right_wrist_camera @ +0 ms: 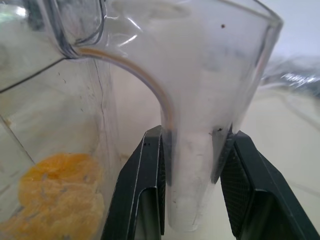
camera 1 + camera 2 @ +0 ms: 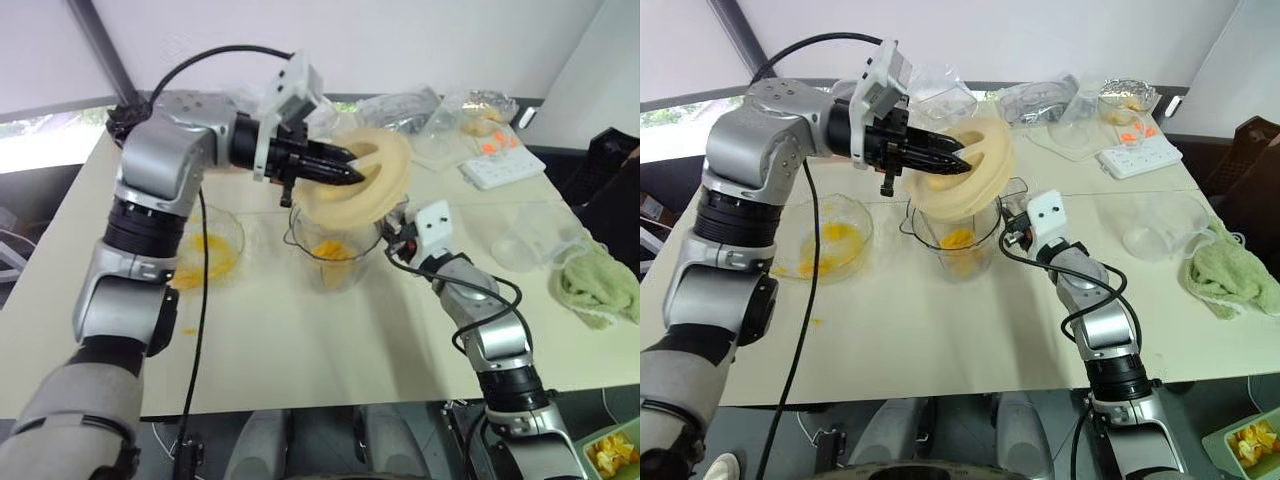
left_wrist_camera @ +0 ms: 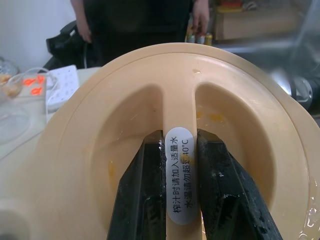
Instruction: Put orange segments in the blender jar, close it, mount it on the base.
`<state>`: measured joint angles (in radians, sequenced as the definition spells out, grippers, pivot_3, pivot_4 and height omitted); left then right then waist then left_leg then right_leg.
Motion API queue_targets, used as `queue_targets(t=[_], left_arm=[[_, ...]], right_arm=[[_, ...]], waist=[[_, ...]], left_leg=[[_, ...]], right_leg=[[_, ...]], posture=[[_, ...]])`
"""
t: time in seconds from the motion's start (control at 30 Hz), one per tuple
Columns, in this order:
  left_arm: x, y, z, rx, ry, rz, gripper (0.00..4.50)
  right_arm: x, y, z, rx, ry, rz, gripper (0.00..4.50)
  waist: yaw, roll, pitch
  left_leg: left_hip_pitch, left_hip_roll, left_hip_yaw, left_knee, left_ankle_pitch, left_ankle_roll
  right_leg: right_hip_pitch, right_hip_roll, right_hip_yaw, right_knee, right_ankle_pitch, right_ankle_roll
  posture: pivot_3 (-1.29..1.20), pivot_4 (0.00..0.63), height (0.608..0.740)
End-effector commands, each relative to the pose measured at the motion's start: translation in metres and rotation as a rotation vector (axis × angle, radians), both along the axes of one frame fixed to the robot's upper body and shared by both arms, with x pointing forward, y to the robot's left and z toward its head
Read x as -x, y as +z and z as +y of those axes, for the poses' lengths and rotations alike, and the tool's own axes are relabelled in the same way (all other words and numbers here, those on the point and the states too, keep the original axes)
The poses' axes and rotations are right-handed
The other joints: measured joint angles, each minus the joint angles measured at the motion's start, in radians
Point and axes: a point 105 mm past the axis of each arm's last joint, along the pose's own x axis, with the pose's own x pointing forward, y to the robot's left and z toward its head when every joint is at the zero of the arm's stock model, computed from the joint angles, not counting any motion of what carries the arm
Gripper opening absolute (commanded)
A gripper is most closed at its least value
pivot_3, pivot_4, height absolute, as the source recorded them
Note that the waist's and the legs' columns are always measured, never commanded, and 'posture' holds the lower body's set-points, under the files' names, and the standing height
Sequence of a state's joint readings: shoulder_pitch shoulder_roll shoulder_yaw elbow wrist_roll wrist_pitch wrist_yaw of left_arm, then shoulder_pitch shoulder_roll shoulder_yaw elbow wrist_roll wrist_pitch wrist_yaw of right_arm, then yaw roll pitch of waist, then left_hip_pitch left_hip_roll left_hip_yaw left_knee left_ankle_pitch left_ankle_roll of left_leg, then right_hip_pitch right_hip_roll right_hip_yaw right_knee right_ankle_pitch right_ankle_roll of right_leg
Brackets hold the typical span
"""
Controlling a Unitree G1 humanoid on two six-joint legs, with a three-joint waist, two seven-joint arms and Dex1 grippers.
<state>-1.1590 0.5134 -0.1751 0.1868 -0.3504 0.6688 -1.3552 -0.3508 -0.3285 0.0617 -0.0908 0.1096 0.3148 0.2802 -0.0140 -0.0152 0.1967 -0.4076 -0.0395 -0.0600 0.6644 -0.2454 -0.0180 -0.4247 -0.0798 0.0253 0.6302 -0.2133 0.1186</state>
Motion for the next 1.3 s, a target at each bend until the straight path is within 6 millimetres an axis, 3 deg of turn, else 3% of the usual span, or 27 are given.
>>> queue_targets(t=[0.03,0.3,0.43,0.57,1.03,1.3], left_arm=[[0.008,0.006,0.003,-0.024,-0.017,-0.032,0.27],[-0.009,-0.033,0.001,-0.125,0.074,0.005,0.27],[-0.024,-0.062,-0.005,-0.187,0.097,-0.013,0.27],[-0.037,-0.078,-0.005,-0.245,0.102,-0.051,0.27],[-0.062,-0.101,-0.009,-0.323,0.122,-0.06,0.27],[-0.058,-0.11,-0.013,-0.219,0.18,0.195,0.27]], right_arm=[[-0.008,0.003,-0.022,0.082,-0.102,-0.035,0.91],[-0.008,0.001,-0.015,0.059,-0.069,-0.023,0.91],[-0.002,0.002,-0.003,-0.068,-0.008,0.043,0.91],[0.003,0.005,0.001,-0.123,0.022,0.08,0.91],[0.01,0.01,0.001,-0.158,0.041,0.115,0.91],[0.011,0.009,-0.006,-0.158,0.012,0.113,0.91]], waist=[[0.0,0.0,0.0],[-0.001,0.0,0.0],[0.0,0.0,-0.003],[-0.001,0.0,-0.004],[0.0,0.002,-0.005],[-0.001,0.003,-0.006]], left_leg=[[0.0,0.0,0.0,0.0,0.0,0.0],[0.0,0.0,0.0,0.0,0.0,0.0],[0.001,0.0,0.0,0.0,0.0,0.0],[0.004,0.0,0.0,0.0,0.0,0.0],[0.006,0.0,0.0,-0.001,0.0,0.001],[0.015,0.001,-0.001,-0.003,-0.002,0.003]], right_leg=[[0.0,0.0,0.0,0.0,0.0,0.0],[0.0,0.0,0.0,0.0,0.0,0.0],[0.001,0.0,0.0,0.0,0.0,0.0],[0.005,0.0,0.0,0.0,-0.002,-0.003],[0.007,0.0,0.0,-0.001,-0.002,-0.002],[0.017,-0.001,0.0,-0.004,-0.006,0.002]], posture=[[0.0,0.15,0.74],[0.0,0.15,0.74],[0.0,0.15,0.74],[0.0,0.15,0.74],[0.0,0.15,0.74],[0.0,0.15,0.74]])
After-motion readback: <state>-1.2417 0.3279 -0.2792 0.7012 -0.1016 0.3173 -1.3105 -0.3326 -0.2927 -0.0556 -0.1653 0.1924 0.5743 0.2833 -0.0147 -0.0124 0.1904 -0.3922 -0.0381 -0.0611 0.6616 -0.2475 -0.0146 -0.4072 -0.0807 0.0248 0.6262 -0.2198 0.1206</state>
